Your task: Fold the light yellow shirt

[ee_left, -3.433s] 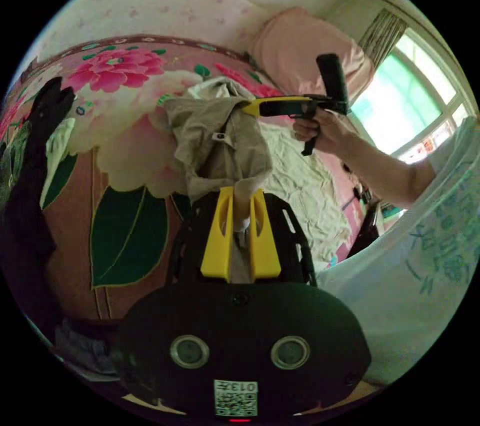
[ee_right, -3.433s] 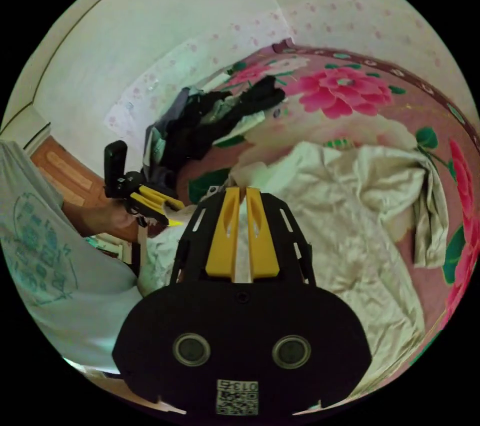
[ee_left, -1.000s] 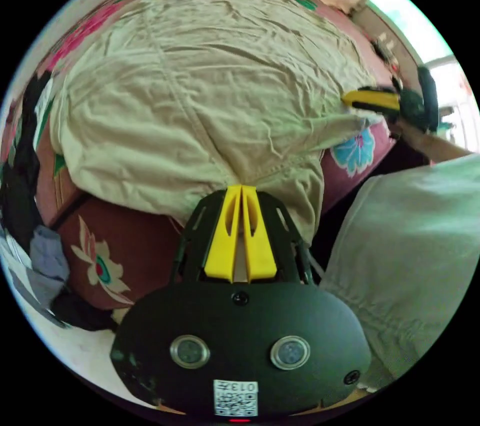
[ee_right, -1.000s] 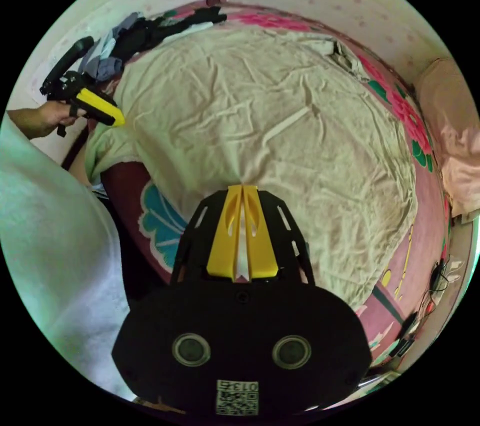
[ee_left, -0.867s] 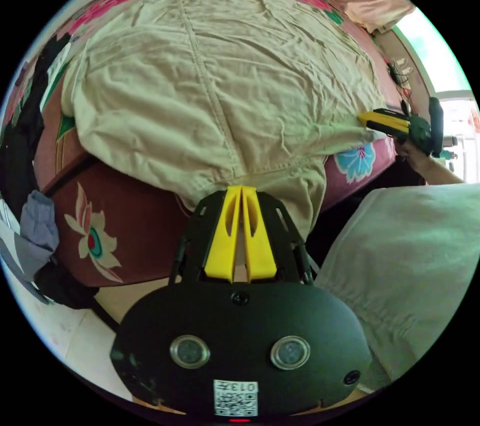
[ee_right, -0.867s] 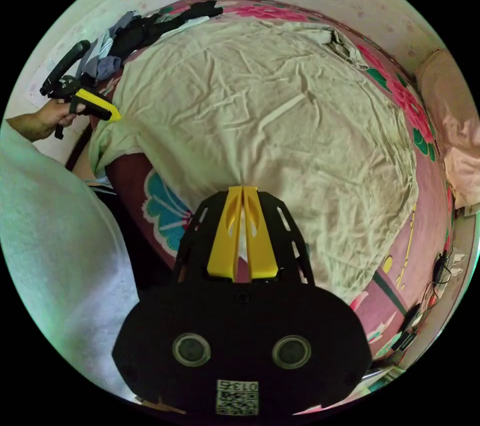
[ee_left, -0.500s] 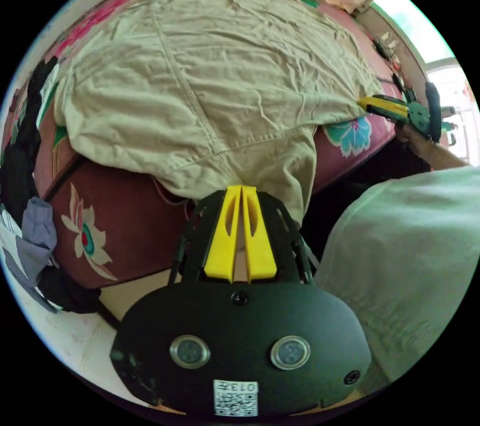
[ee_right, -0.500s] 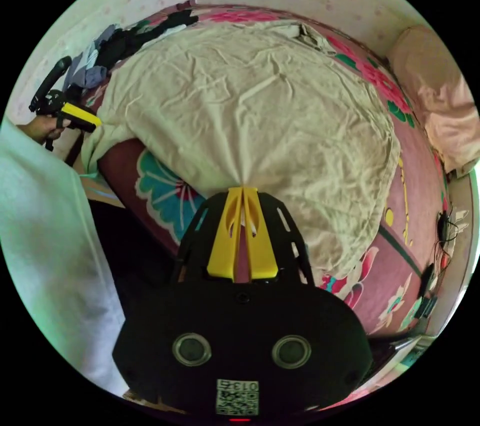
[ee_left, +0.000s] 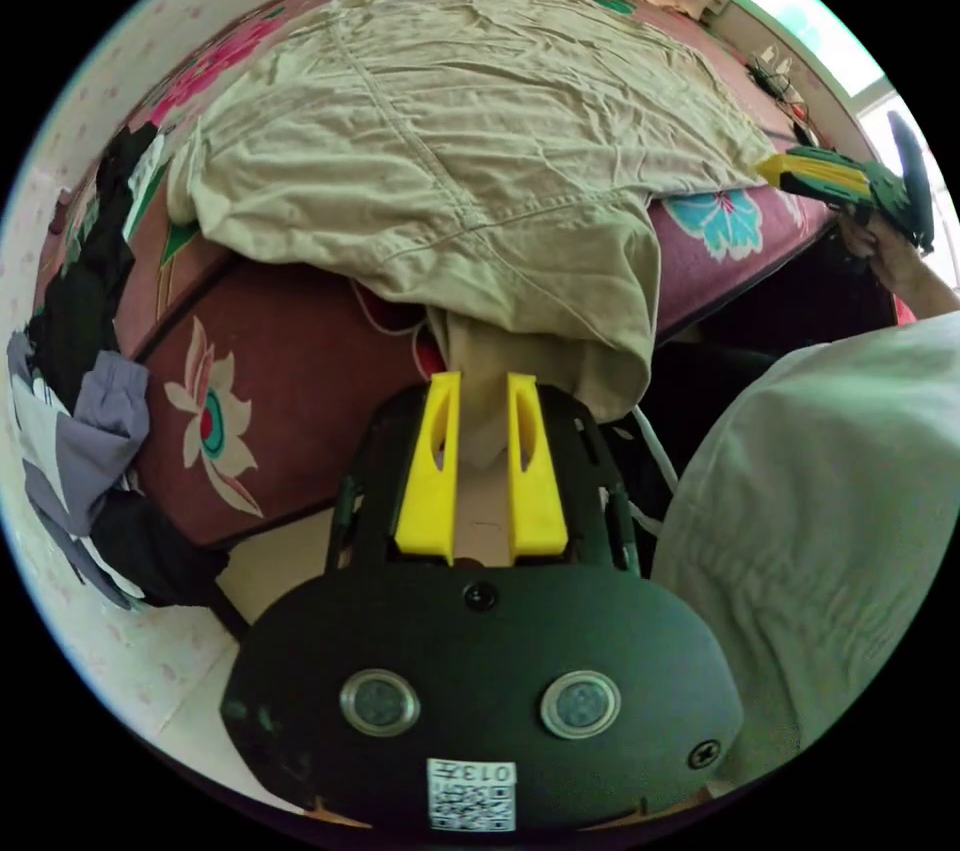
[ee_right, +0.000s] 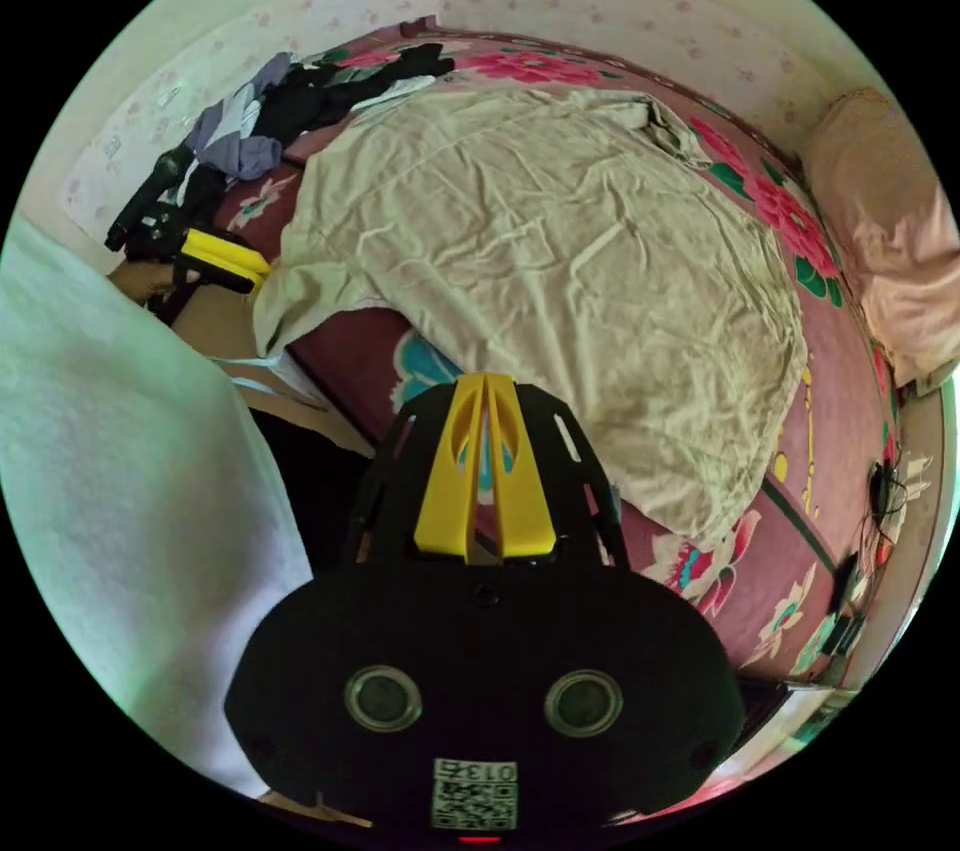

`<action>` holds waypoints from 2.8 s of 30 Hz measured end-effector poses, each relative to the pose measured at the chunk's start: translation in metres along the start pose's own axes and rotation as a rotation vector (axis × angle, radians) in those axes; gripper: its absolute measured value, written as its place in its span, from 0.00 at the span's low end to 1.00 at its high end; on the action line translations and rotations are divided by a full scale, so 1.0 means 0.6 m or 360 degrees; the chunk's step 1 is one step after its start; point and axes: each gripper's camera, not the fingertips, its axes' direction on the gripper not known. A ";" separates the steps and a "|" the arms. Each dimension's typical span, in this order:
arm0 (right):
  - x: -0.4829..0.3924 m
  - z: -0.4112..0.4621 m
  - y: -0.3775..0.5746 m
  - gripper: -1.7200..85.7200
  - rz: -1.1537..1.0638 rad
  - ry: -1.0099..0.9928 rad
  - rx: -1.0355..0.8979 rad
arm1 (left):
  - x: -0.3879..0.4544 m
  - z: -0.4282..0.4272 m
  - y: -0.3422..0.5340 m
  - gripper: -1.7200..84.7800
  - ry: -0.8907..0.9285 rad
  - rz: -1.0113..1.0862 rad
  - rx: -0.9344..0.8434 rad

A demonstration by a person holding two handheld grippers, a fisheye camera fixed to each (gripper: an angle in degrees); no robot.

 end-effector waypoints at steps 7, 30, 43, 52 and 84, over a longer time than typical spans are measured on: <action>-0.054 0.072 -0.083 0.07 -0.0131 -0.0641 -0.0084 | -0.018 -0.001 0.014 0.17 -0.0050 -0.0057 0.0036; -0.007 0.172 -0.023 0.02 -0.0114 -0.0725 -0.0553 | -0.237 0.064 0.282 0.03 0.1168 -0.0810 0.0113; -0.135 0.179 -0.132 0.02 -0.0494 -0.0076 -0.0241 | -0.151 0.005 0.130 0.04 0.0340 -0.0163 -0.0095; -0.089 0.164 -0.095 0.02 -0.0182 -0.0230 -0.0312 | -0.257 0.026 0.297 0.03 0.1004 -0.0701 0.0154; -0.074 0.010 0.088 0.13 0.0013 0.0592 -0.0329 | -0.203 0.023 0.187 0.22 0.0583 -0.0495 0.0118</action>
